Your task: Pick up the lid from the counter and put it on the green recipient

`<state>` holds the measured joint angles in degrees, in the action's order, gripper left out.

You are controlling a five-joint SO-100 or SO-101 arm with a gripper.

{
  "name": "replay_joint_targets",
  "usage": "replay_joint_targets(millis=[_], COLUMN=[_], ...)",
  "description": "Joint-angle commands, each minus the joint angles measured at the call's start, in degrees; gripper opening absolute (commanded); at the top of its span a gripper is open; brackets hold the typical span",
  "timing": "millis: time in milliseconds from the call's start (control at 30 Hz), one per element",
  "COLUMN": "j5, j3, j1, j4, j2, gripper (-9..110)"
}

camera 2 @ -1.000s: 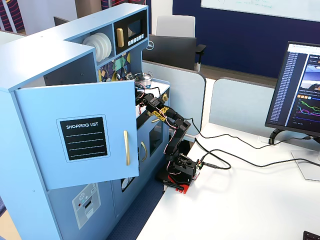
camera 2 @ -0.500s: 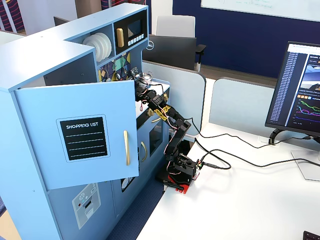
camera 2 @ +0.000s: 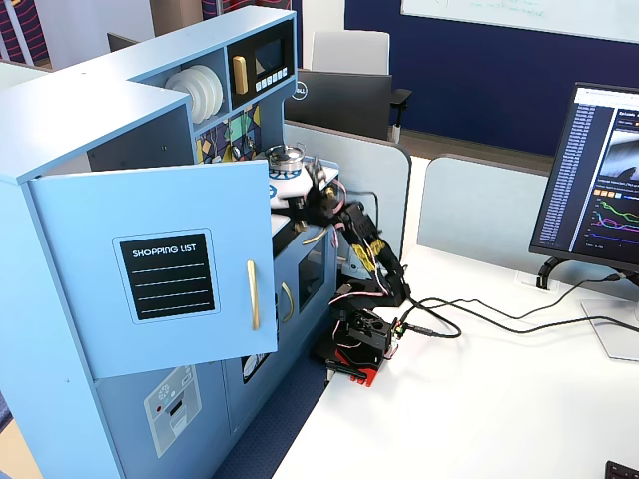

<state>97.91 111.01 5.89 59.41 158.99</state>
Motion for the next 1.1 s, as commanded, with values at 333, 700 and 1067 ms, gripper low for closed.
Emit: replay_joint_targets(millis=[333, 700, 1067], j5=[2.37, -8.96, -11.34], j3=[53.0, 60.64, 60.64], j1=[0.18, -3.96, -3.16], j4=[18.28, 28.39, 28.39], j2=[22.24, 23.03, 23.12], gripper=[0, 1, 2])
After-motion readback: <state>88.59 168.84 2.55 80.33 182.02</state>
